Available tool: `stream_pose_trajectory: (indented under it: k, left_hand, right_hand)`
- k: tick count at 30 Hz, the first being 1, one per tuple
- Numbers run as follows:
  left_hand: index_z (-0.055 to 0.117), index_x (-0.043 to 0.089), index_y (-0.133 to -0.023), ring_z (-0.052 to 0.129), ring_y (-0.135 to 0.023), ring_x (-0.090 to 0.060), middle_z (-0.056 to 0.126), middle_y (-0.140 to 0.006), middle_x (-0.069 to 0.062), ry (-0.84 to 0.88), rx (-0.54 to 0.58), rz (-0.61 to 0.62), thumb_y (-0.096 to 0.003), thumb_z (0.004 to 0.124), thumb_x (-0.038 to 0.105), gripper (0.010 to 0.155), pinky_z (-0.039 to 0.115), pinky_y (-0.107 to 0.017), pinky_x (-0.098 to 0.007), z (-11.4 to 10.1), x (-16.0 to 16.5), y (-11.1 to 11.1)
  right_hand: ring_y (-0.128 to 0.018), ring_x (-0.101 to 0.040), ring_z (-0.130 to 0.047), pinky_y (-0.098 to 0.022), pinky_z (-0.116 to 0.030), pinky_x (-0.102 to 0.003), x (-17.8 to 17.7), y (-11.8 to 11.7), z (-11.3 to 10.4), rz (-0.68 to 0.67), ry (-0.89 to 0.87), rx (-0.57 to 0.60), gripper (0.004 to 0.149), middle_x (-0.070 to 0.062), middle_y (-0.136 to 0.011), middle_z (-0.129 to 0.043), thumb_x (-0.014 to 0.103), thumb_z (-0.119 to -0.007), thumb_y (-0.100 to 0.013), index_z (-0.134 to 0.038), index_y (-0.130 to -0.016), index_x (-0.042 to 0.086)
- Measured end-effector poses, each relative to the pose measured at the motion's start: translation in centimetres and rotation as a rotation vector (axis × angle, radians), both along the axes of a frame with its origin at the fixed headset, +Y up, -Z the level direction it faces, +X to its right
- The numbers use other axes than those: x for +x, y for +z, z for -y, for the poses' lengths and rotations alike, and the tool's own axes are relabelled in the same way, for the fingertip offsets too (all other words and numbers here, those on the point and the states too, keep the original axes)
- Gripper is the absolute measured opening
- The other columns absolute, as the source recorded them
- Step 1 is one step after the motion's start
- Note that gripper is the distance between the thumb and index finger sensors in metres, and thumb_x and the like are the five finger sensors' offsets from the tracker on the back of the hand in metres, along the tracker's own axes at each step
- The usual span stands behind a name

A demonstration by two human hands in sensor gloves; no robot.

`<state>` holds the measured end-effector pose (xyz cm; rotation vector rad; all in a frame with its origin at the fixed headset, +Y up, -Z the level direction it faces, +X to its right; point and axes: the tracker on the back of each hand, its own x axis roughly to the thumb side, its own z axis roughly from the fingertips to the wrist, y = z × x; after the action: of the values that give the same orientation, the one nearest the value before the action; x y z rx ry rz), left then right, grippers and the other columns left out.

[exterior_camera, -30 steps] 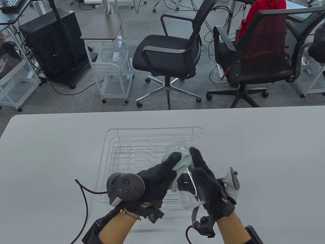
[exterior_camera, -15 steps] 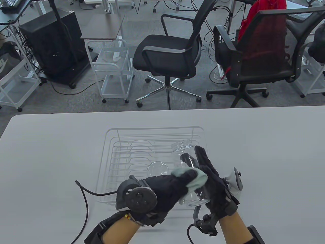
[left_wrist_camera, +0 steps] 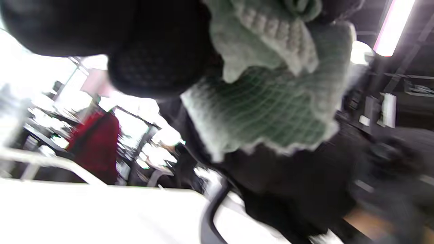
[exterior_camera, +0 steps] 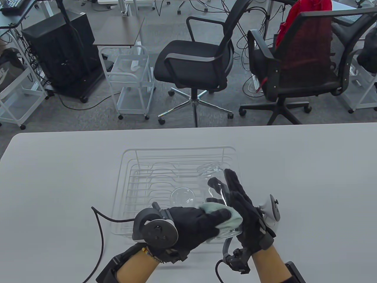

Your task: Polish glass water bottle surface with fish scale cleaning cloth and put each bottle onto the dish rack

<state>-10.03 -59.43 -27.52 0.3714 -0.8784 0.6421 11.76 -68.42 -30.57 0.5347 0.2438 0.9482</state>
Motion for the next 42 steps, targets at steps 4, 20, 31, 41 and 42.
stream_pose_trajectory:
  k: [4,20,31,41,42]
  left_hand:
    - [0.047,0.054,-0.107,0.108,-0.044,-0.032,0.096,-0.067,-0.006,0.234,-0.235,-0.122,-0.0563,0.064,0.052,0.053,0.095,-0.025,-0.042,0.5,-1.9,-2.2]
    - [0.055,0.057,-0.105,0.11,-0.038,-0.028,0.1,-0.06,0.001,-0.119,0.003,0.051,-0.054,0.065,0.061,0.053,0.096,-0.021,-0.038,0.0,0.8,0.1]
    - [0.057,0.051,-0.106,0.109,-0.035,-0.028,0.099,-0.058,-0.004,0.047,-0.095,-0.021,-0.0556,0.068,0.056,0.052,0.095,-0.018,-0.039,0.2,-0.9,-1.1]
    - [0.061,0.051,-0.105,0.109,-0.029,-0.025,0.1,-0.052,-0.002,-0.043,-0.048,0.065,-0.0538,0.07,0.059,0.053,0.094,-0.013,-0.037,0.0,1.2,1.3]
    - [0.062,0.051,-0.105,0.109,-0.029,-0.025,0.1,-0.052,-0.002,-0.05,-0.025,0.05,-0.0537,0.07,0.06,0.053,0.095,-0.013,-0.037,-0.3,1.1,1.1]
  right_hand:
    - [-0.086,-0.048,-0.071,-0.059,-0.079,-0.053,-0.2,0.2,-0.2,-0.028,0.059,0.011,0.067,-0.027,-0.12,-0.034,0.06,-0.068,-0.065,-0.028,-0.113,0.037]
    - [-0.087,-0.048,-0.068,-0.061,-0.076,-0.054,0.3,0.0,0.4,0.071,0.004,-0.044,0.067,-0.027,-0.12,-0.03,0.06,-0.066,-0.066,-0.024,-0.113,0.037]
    - [-0.087,-0.048,-0.068,-0.061,-0.077,-0.054,-0.6,0.3,0.3,0.054,0.06,-0.025,0.066,-0.027,-0.119,-0.03,0.059,-0.066,-0.066,-0.024,-0.113,0.037]
    - [-0.088,-0.047,-0.068,-0.061,-0.077,-0.054,0.3,0.2,0.0,0.095,-0.001,-0.031,0.066,-0.027,-0.12,-0.029,0.06,-0.065,-0.066,-0.024,-0.113,0.038]
    - [-0.088,-0.047,-0.067,-0.062,-0.076,-0.054,0.2,0.2,0.0,0.069,0.002,-0.024,0.066,-0.026,-0.12,-0.029,0.06,-0.064,-0.066,-0.023,-0.113,0.038]
